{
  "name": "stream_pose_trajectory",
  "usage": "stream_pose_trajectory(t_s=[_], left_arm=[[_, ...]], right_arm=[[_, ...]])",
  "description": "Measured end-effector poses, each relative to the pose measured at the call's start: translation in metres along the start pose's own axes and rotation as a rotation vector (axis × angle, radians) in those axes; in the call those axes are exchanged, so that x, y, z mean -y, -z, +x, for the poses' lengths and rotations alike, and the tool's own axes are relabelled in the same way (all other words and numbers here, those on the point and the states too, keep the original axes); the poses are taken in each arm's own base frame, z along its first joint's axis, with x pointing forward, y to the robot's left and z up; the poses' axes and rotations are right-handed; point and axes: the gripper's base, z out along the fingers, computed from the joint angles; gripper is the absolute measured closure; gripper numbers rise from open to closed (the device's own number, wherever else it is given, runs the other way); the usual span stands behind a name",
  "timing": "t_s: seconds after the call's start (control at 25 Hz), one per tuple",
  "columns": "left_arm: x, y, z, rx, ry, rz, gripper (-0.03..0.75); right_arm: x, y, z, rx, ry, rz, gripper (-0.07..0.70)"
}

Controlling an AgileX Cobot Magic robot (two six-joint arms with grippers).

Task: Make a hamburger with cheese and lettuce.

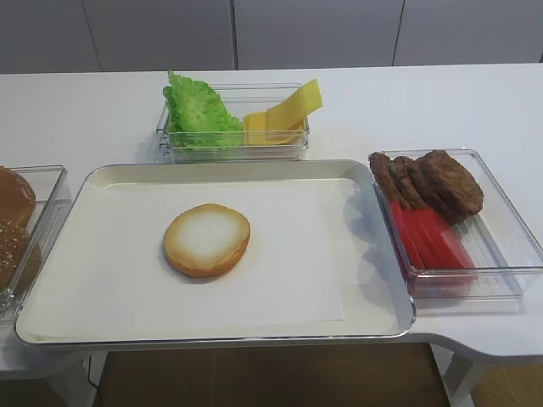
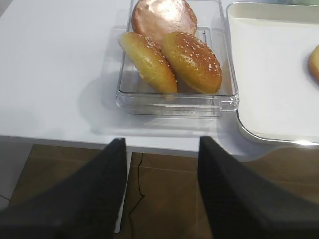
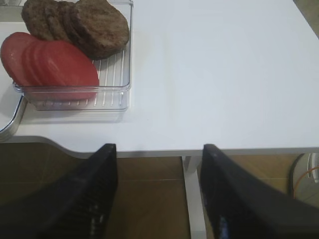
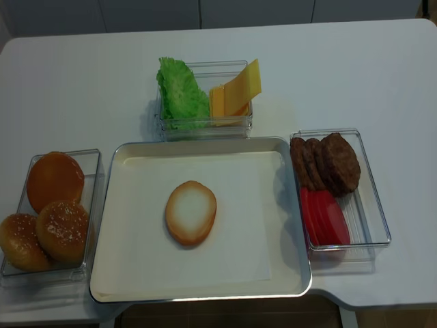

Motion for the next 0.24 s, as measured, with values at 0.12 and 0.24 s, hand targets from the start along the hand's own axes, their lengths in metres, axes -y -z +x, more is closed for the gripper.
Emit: stream_pose_trajectory(t_s=[0.12, 0.24], left_arm=[[0.0000, 0.0000, 0.0000, 0.000, -0.002, 0.000, 0.364], [0.0000, 0.0000, 0.0000, 0.000, -0.002, 0.000, 0.364]], right_arm=[[0.0000, 0.0000, 0.0000, 0.000, 0.000, 0.000, 0.225], [0.0000, 0.0000, 0.0000, 0.000, 0.000, 0.000, 0.225]])
